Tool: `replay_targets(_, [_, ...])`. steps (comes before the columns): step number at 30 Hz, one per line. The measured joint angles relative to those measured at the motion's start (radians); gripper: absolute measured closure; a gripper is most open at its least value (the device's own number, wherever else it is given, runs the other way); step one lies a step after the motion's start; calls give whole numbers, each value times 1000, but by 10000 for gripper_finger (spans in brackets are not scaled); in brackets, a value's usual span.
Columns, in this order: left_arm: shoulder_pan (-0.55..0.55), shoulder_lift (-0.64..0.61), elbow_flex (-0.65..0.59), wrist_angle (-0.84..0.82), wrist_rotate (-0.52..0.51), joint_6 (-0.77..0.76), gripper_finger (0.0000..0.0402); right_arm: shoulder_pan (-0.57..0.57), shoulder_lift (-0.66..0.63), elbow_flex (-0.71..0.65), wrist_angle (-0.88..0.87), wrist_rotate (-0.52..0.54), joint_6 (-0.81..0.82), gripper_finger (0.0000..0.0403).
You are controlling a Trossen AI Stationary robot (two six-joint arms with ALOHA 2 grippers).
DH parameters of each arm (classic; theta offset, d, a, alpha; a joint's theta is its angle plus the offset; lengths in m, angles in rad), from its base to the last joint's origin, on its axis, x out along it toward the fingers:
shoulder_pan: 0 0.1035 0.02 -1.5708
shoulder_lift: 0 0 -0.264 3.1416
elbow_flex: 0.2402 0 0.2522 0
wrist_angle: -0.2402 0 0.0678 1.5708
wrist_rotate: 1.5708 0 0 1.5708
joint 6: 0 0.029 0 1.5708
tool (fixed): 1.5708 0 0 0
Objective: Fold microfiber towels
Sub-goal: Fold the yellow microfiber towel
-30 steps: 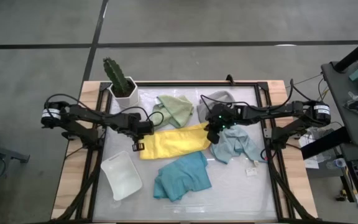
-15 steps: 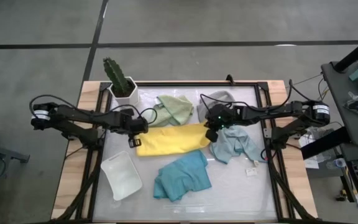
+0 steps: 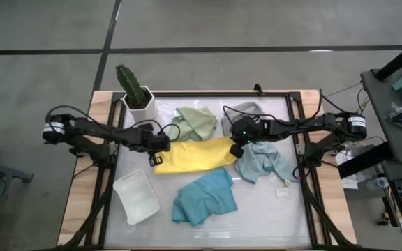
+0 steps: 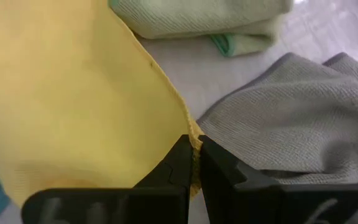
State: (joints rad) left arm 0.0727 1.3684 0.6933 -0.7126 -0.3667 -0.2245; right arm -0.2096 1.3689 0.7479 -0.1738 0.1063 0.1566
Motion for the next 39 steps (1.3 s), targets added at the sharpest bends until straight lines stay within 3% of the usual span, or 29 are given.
replay_targets(5, [0, 19, 0, -1, 1, -26, 387, 0, 0, 0, -5, -1, 7, 367])
replay_targets(17, [-1, -46, 79, -29, 45, -28, 287, 0, -81, 10, -82, -1, 39, 294])
replay_targets(26, [-75, -49, 99, 104, 103, -41, 284, 32, -144, 0, -142, -170, 96, 295])
replay_targets(39, [-147, 42, 90, 235, 103, -60, 284, 187, -124, -63, -61, -185, 89, 301])
